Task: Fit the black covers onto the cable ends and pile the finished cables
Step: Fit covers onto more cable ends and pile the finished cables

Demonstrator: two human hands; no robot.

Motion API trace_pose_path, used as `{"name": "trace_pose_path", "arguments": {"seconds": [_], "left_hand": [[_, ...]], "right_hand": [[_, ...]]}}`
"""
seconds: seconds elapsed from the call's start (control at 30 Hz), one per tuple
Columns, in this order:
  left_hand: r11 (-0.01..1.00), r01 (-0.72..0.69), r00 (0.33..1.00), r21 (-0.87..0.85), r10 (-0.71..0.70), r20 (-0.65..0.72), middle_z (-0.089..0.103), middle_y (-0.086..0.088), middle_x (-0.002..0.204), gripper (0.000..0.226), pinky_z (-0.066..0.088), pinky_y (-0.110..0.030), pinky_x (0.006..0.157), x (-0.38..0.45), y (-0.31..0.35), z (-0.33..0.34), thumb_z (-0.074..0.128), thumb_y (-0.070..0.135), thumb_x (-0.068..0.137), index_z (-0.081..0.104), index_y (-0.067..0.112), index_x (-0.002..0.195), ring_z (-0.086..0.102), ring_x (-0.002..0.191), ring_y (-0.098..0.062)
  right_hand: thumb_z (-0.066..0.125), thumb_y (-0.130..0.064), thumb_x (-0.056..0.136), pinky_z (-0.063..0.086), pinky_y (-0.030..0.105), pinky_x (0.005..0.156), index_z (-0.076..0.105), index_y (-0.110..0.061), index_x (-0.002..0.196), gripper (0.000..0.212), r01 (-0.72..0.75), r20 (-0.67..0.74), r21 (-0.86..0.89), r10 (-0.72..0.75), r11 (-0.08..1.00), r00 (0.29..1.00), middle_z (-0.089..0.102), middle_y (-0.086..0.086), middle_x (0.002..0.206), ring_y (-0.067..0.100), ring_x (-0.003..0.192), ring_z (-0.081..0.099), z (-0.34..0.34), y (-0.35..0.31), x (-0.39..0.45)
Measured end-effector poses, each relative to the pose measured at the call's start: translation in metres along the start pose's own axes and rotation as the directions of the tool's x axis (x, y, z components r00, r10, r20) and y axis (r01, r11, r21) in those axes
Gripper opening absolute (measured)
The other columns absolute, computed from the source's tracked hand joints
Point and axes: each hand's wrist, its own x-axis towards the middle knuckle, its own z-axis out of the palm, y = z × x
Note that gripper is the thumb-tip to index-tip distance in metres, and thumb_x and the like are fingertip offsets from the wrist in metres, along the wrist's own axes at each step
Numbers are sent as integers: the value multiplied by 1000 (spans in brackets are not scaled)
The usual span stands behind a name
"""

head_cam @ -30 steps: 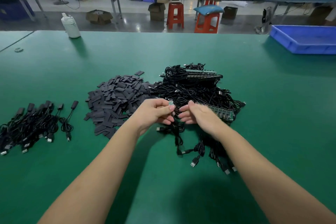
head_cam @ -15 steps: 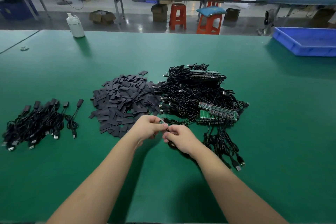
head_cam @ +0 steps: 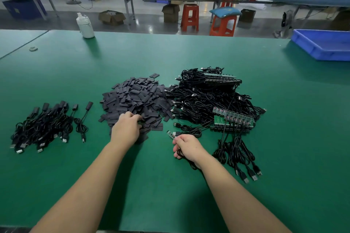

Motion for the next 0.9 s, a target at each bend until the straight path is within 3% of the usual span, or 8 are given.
{"name": "trace_pose_path", "arguments": {"seconds": [0.13,0.4,0.53,0.6,0.67,0.73,0.8,0.9], "left_hand": [[1000,21,992,10,-22,121,52,0,116,24,50,-39,84,10,-12,4,62,34,94,67,29,117,47,115,-24],[999,-36,996,15,35,82,56,0,110,12,51,-38,79,14,-12,0,60,31,95,68,25,102,51,109,-23],[992,-95,986,81,105,-127,67,-2,101,17,51,-39,74,12,-6,-9,54,25,98,68,18,104,51,101,-26],[990,-131,980,-47,122,-155,70,-4,92,13,52,-38,74,9,4,-14,55,22,97,66,18,101,56,91,-24],[932,-64,997,-357,75,16,71,-1,84,8,55,-35,63,2,18,-18,53,21,99,61,22,95,67,75,-17],[775,81,977,-627,61,202,73,-2,75,13,55,-35,52,-11,32,-16,52,19,101,62,24,96,72,65,-16],[729,120,955,-673,101,279,73,-3,69,17,53,-33,49,-24,37,-7,49,20,102,65,25,104,68,56,-19],[796,73,930,-601,163,329,73,0,69,21,48,-22,53,-39,38,9,55,25,100,66,26,118,57,50,-9]], "right_hand": [[43,-14,104,53,23,52,59,-8,88,24,-22,13,-42,23,999,1000,65,7,72,13,54,66,1,-2,2],[50,-24,104,56,23,55,61,-7,90,25,-10,24,-50,11,999,1000,65,6,71,11,52,66,0,0,5],[53,-24,103,56,22,56,66,-8,96,22,14,50,-67,-11,998,999,67,5,69,12,55,67,-3,3,5],[55,-21,103,55,22,55,66,-8,103,17,11,64,-38,-9,999,998,68,6,71,12,55,66,-3,3,6],[57,-18,102,54,21,53,64,-9,112,15,7,82,14,-8,1000,997,70,8,77,12,54,64,-3,3,5],[58,-16,102,55,21,54,63,-9,114,15,9,95,46,-13,999,995,70,10,81,11,55,64,-6,3,5],[58,-14,101,57,22,58,65,-5,111,15,9,109,60,-16,998,994,70,12,84,12,58,67,-11,3,4],[56,-13,102,58,23,59,66,0,110,18,-2,134,12,1,1000,991,70,13,84,15,60,68,-18,0,3]]}}
